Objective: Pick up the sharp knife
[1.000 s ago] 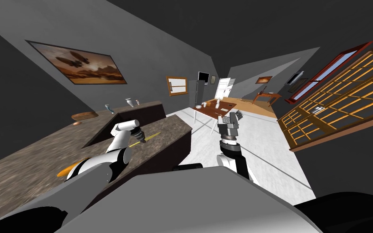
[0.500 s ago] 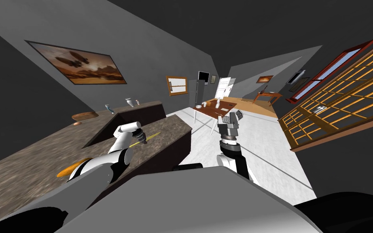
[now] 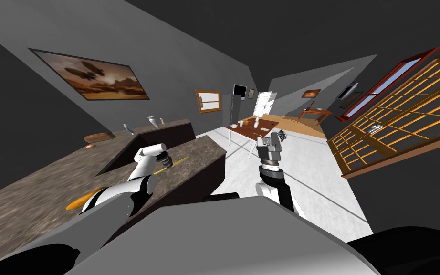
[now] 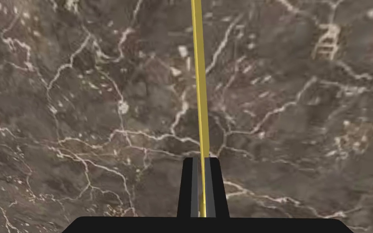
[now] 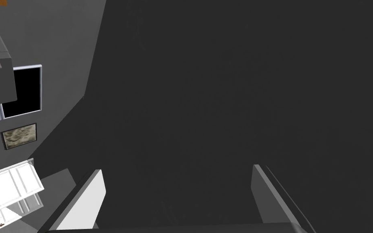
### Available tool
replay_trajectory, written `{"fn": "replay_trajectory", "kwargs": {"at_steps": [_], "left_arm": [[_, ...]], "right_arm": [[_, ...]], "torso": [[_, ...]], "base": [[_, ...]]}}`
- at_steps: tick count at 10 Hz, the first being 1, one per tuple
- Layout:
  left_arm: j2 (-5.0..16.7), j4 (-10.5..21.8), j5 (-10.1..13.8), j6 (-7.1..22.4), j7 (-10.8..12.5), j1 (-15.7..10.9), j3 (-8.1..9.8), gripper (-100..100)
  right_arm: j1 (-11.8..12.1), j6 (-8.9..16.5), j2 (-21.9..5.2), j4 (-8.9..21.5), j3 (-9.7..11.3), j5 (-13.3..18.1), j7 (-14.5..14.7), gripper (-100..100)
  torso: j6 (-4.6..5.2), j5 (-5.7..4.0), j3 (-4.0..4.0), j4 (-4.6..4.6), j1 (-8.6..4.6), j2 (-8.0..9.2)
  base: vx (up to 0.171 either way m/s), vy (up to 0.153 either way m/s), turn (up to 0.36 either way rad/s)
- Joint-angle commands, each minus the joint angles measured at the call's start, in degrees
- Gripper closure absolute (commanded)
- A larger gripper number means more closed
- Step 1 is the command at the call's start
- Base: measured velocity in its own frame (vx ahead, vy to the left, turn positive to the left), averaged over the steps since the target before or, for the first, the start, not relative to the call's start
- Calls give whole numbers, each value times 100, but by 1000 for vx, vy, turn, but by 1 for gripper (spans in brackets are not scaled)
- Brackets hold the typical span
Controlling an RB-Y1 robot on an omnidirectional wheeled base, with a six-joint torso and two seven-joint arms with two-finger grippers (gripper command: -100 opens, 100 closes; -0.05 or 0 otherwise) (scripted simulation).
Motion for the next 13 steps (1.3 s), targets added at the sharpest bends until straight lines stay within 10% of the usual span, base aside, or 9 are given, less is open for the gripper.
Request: {"fn": "replay_trajectory", "kwargs": {"at_steps": [1, 2, 4, 5, 6, 9, 10, 13], "left_arm": [[0, 0, 0, 0, 0, 0, 0, 0], [69, -61, -31, 139, 115, -40, 44, -100], [72, -112, -28, 164, 113, -17, 52, -100], [74, -112, -30, 179, 127, -22, 54, 0], [4, -21, -31, -13, 118, 38, 38, -100], [-19, -4, -31, -51, 120, 56, 33, -100], [-20, 8, -31, -74, 117, 56, 32, 100], [-13, 12, -26, -67, 162, 56, 53, 100]], "right_arm": [[0, 0, 0, 0, 0, 0, 0, 0], [0, 0, 0, 0, 0, 0, 0, 0], [1, 0, 1, 0, 1, 0, 0, 0], [0, 0, 1, 0, 1, 0, 0, 0], [0, 0, 0, 0, 0, 0, 0, 0], [0, 0, 0, 0, 0, 0, 0, 0], [0, 0, 0, 0, 0, 0, 0, 0], [0, 0, 0, 0, 0, 0, 0, 0]], "torso": [[0, 0, 0, 0, 0, 0], [0, 0, 0, 0, 1, 0], [2, -12, -12, -4, -51, -21], [2, -8, -9, -4, -29, -14], [1, -3, -4, -2, -10, -6], [0, 3, -4, -2, 10, -7], [0, 1, -2, -1, 5, -3], [17, -1, -1, -3, 5, 2]], "base": [[0, 0, 0], [37, -95, -1], [49, -107, 18], [5, -12, -1], [17, 5, 11], [12, 15, 4], [0, 0, 0], [0, -1, 10]]}}
